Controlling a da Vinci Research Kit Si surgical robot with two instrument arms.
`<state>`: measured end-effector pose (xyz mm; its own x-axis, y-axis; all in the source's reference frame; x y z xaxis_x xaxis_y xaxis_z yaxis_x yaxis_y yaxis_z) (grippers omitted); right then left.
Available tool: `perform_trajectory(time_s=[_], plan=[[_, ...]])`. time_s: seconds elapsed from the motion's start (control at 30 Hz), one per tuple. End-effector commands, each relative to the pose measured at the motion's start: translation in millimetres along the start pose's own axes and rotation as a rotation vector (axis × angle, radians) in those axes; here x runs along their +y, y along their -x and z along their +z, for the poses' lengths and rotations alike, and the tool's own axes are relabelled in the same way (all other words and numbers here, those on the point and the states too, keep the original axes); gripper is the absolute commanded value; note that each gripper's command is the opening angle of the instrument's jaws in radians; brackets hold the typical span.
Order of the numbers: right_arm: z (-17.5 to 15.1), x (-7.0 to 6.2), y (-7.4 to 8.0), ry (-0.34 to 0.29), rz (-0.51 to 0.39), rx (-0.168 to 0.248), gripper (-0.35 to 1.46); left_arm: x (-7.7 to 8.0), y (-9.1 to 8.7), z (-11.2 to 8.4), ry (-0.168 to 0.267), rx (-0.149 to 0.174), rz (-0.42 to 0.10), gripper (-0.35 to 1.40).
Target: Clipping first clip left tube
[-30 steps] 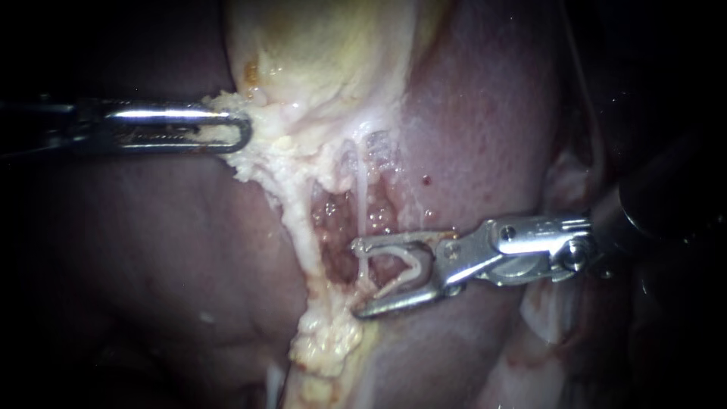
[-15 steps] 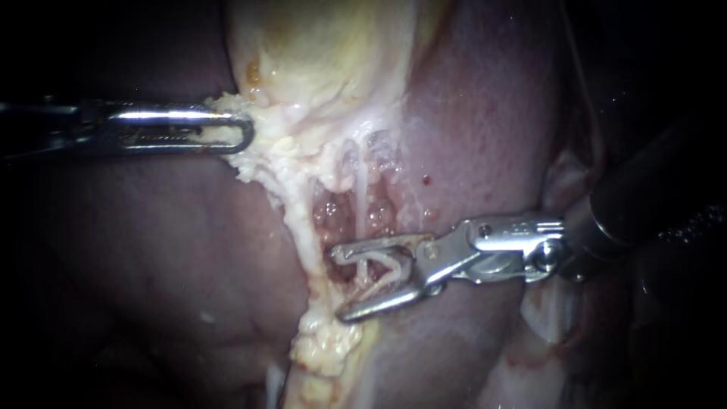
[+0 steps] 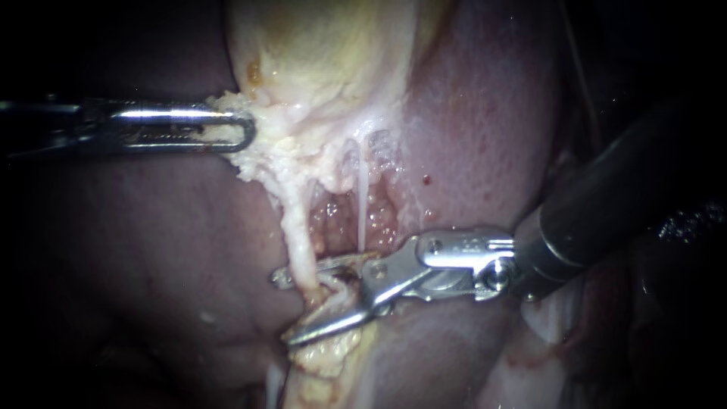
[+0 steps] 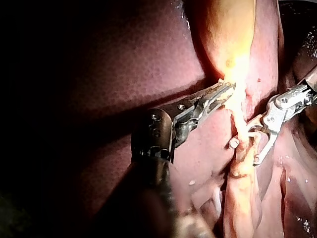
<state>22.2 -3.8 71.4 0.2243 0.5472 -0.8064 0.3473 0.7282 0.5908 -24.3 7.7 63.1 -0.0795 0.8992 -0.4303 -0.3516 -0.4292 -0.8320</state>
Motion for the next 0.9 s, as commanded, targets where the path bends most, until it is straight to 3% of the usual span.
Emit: perform_trajectory(time_s=[0.03,0.27,0.53,0.73,0.9], plan=[[0.2,0.1,-0.1,0.009,0.013,-0.001,0.45,0.0,0.0,0.0,0.000,0.000,-0.001,-0.35],[0.6,-0.2,-0.2,0.015,0.025,0.003,0.45,-0.1,0.0,0.1,0.000,0.000,0.000,-0.35],[0.6,-2.8,-0.6,-0.004,0.027,0.000,0.45,-0.2,0.1,0.0,0.000,0.000,0.000,-0.35],[0.8,-3.8,-0.9,-0.011,0.044,-0.005,0.41,-0.4,0.1,0.1,0.000,0.000,0.001,-0.35],[0.6,-4.0,-0.8,-0.001,0.114,-0.053,0.25,-0.4,0.1,0.1,0.000,0.000,0.001,-0.35]])
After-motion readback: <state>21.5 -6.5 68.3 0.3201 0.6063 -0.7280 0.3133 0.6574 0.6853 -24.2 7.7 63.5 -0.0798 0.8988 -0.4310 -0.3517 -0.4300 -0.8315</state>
